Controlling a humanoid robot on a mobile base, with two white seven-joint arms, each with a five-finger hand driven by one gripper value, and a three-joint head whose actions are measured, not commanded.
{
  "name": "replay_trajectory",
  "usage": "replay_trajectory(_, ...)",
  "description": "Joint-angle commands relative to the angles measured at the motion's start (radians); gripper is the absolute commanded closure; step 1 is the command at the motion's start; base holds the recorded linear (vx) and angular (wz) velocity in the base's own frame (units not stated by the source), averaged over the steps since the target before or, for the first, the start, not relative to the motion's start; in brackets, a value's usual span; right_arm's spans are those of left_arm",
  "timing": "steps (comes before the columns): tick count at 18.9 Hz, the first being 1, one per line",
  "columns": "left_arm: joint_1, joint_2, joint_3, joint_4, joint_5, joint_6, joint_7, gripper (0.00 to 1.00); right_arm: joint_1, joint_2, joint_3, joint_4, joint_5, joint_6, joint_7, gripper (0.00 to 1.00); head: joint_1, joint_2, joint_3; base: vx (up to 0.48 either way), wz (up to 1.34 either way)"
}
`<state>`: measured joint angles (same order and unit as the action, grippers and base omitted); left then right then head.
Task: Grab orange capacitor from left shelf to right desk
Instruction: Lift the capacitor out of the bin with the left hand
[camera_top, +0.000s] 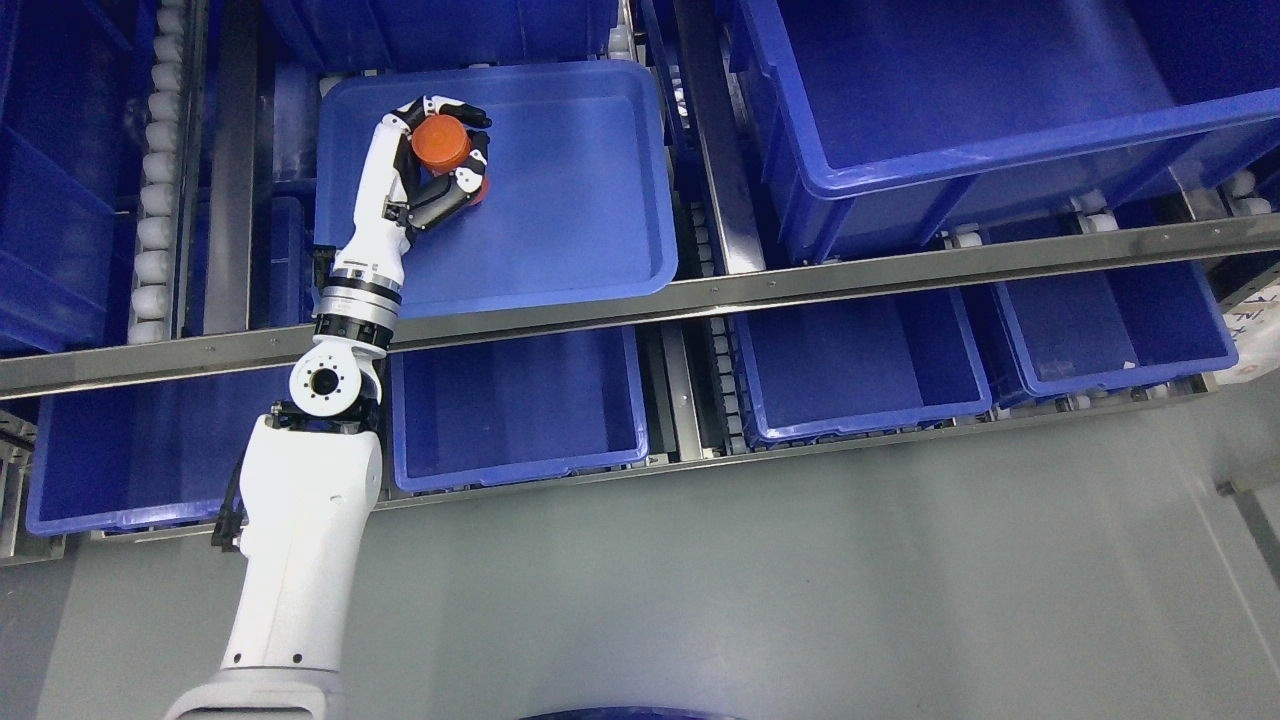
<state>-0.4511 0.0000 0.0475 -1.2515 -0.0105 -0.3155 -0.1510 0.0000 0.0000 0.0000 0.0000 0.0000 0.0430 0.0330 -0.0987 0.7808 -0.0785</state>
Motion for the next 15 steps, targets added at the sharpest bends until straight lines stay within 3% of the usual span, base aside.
replay_trajectory(1,0.015,0.017,0.043,-0.265,0.069,0.024,-0.004,1.0,-0.001,-0.017,-0.011,-0.034,0.003,0.0,-0.001,0.0,0.0,0.0,0.0,0.0,0.0)
replay_trajectory(8,0.038,0.017,0.064,-0.307,0.07,0.015,-0.005,0.99,-0.001,-0.017,-0.011,-0.034,0.003,0.0,-0.001,0.0,0.0,0.0,0.0,-0.065,-0.12)
replay_trajectory(15,0.052,0.017,0.075,-0.319,0.08,0.016,-0.005,0.99,-0.001,-0.017,-0.011,-0.034,0.003,0.0,-0.001,0.0,0.0,0.0,0.0,-0.149,-0.48)
